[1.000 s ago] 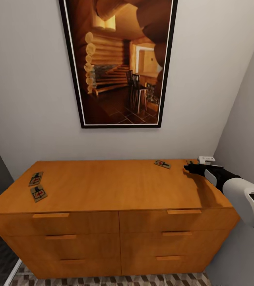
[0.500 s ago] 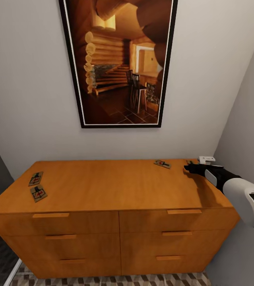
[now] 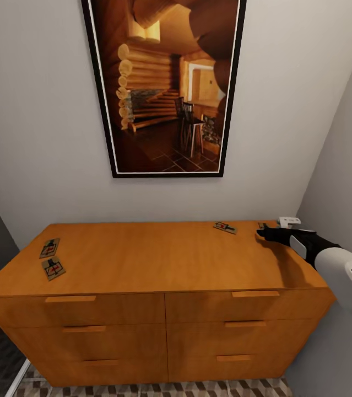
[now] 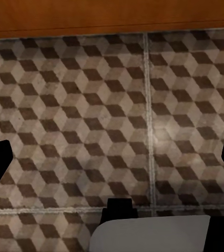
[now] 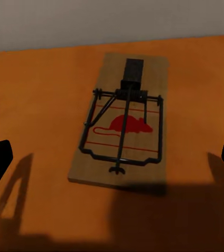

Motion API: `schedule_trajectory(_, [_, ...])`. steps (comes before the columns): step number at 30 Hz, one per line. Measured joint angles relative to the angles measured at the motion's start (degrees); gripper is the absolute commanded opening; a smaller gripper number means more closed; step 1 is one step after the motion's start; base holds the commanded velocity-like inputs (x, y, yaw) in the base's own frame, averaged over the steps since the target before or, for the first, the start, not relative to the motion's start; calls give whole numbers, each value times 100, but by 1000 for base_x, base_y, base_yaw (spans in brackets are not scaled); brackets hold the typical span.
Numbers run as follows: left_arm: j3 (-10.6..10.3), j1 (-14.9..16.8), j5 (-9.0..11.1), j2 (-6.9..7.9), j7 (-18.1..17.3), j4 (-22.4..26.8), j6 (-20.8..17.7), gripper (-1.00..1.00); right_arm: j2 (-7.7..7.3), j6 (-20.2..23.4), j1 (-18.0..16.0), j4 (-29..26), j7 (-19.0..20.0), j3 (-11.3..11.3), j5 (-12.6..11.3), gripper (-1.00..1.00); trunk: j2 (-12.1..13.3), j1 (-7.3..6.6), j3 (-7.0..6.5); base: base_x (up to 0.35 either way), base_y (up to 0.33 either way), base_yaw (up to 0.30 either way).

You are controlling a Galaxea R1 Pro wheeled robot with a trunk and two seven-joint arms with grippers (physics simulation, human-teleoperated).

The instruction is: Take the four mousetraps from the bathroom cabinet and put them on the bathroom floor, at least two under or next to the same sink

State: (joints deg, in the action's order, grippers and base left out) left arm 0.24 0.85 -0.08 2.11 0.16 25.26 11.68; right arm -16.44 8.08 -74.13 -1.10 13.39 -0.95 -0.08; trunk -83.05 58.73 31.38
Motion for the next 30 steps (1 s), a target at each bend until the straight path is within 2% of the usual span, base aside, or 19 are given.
schedule_trajectory(30, [0, 0, 0, 0, 0, -19, 0, 100, -62, 1, 4, 6, 66, 0, 0, 100, 0, 0, 0, 0, 0, 0])
